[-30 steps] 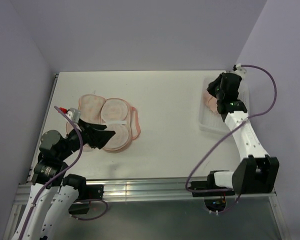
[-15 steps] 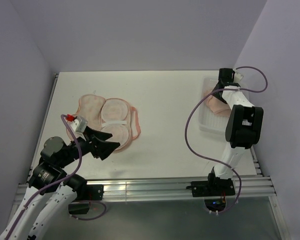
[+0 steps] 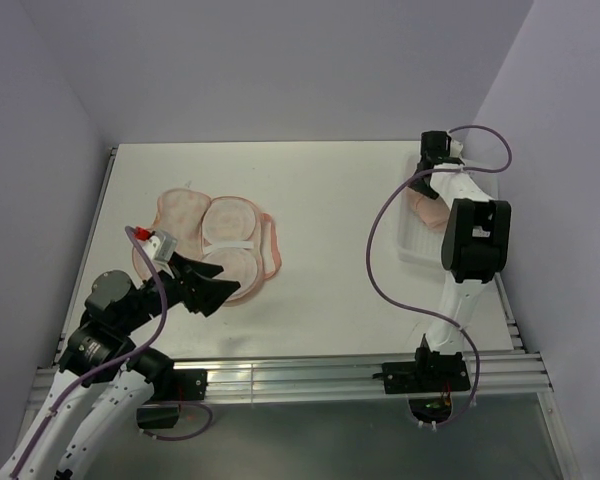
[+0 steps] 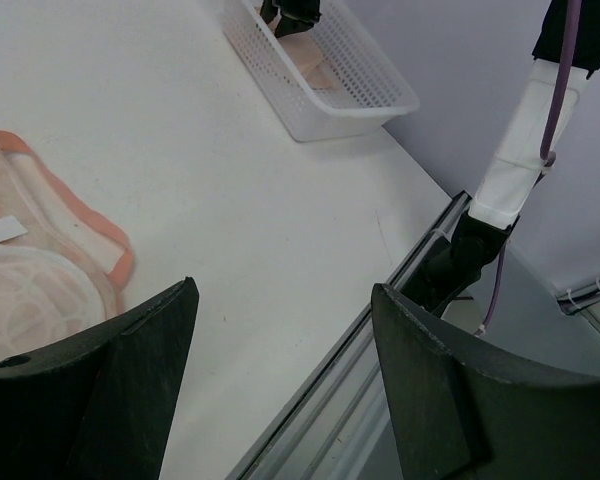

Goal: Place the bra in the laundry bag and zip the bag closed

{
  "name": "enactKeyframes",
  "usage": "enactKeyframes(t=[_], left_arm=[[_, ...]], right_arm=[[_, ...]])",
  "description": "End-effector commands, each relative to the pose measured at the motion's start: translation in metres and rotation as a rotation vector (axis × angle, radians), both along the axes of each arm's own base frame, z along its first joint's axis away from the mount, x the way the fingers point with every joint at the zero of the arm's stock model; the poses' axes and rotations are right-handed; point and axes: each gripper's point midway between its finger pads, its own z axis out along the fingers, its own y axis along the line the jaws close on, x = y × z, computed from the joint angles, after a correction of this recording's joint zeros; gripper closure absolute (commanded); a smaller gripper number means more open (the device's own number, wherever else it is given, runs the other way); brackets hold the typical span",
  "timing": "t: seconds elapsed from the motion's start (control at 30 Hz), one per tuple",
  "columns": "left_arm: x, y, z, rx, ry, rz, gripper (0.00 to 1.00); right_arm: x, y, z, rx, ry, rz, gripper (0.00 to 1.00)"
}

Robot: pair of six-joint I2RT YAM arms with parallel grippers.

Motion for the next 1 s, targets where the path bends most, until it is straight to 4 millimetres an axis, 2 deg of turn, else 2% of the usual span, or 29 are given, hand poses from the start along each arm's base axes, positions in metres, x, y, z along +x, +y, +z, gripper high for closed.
enactKeyframes(t=[0.0,0.17,0.23,0.27,0.37,0.47,0.5,0.53,0.57,0.6,0.67,0.7,0.77,0.8,0.87,0.9,0.93,0.97], left_arm=[[0.008,0.002,0.001,0.002,-0.008,0.026,0.23],[0.012,0.003,-0.001,0.007,0.002,0.040,0.23],[0.013,0.004,-0.002,0.007,0.006,0.043,0.24],[0.014,0.004,-0.003,0.010,0.009,0.044,0.23],[0.016,0.004,-0.005,0.013,0.016,0.047,0.24],[0.017,0.004,-0.005,0.014,0.019,0.049,0.24],[0.018,0.005,-0.006,0.015,0.020,0.053,0.24],[0.018,0.004,-0.007,0.016,0.023,0.052,0.24],[0.019,0.004,-0.008,0.018,0.027,0.053,0.24],[0.019,0.005,-0.007,0.016,0.027,0.055,0.24],[0.021,0.004,-0.009,0.020,0.033,0.055,0.24],[0.021,0.004,-0.009,0.020,0.035,0.053,0.24],[0.023,0.004,-0.012,0.022,0.045,0.052,0.24],[0.024,0.005,-0.013,0.023,0.047,0.057,0.25],[0.025,0.004,-0.014,0.025,0.055,0.055,0.25],[0.026,0.005,-0.013,0.024,0.052,0.060,0.25],[0.027,0.005,-0.016,0.027,0.059,0.060,0.25],[0.027,0.005,-0.015,0.025,0.057,0.058,0.25]], right_arm=[[0.010,0.003,-0.004,0.042,0.006,0.012,0.54],[0.015,-0.001,-0.014,0.050,0.010,-0.003,0.55],[0.017,-0.001,-0.015,0.056,0.002,-0.002,0.67],[0.017,-0.002,-0.014,0.056,-0.004,-0.004,0.77],[0.018,-0.002,-0.002,0.049,-0.067,-0.004,0.96],[0.015,-0.008,0.034,0.014,-0.191,-0.029,1.00],[0.011,-0.010,0.060,0.000,-0.267,-0.037,1.00],[0.008,-0.010,0.074,-0.001,-0.312,-0.048,1.00],[0.009,-0.009,0.097,-0.002,-0.396,-0.053,1.00],[-0.007,-0.005,0.126,0.005,-0.476,-0.048,1.00],[-0.017,0.007,0.168,0.043,-0.636,-0.025,1.00],[-0.038,0.017,0.196,0.052,-0.726,-0.007,1.00],[-0.056,0.029,0.223,0.080,-0.814,0.015,1.00],[-0.075,0.045,0.246,0.101,-0.889,0.060,1.00],[-0.094,0.058,0.267,0.097,-0.950,0.103,1.00],[-0.114,0.071,0.289,0.100,-1.011,0.144,1.00],[-0.124,0.089,0.300,0.098,-1.036,0.207,1.00],[-0.135,0.097,0.309,0.101,-1.051,0.239,1.00]])
